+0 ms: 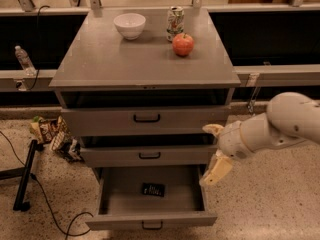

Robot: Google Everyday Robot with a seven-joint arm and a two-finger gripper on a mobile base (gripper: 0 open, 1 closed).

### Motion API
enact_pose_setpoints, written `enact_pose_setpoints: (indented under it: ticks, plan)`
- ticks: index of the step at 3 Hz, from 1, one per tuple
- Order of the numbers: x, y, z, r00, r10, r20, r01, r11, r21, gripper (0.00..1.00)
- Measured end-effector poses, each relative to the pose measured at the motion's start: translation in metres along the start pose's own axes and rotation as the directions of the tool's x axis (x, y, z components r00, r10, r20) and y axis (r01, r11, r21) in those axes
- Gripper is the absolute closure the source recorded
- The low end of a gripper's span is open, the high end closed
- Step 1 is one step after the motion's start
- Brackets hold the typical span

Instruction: Pick rxbar chocolate from bottom drawer and place on counter

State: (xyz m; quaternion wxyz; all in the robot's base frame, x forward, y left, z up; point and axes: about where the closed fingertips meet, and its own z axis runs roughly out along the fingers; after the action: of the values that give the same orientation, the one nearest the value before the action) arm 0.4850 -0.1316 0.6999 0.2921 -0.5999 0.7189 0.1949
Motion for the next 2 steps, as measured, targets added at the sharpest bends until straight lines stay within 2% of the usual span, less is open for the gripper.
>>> enact_pose_setpoints:
  ticks: [1, 2]
  plan:
    - [0.0288, 0.0162, 0.0142, 0.998, 0.019, 0.053, -0.019, 0.9998, 0.011, 0.0]
    - [0.0288, 0.0163, 0.0142, 0.998, 0.019, 0.053, -0.019, 0.9998, 0.011, 0.0]
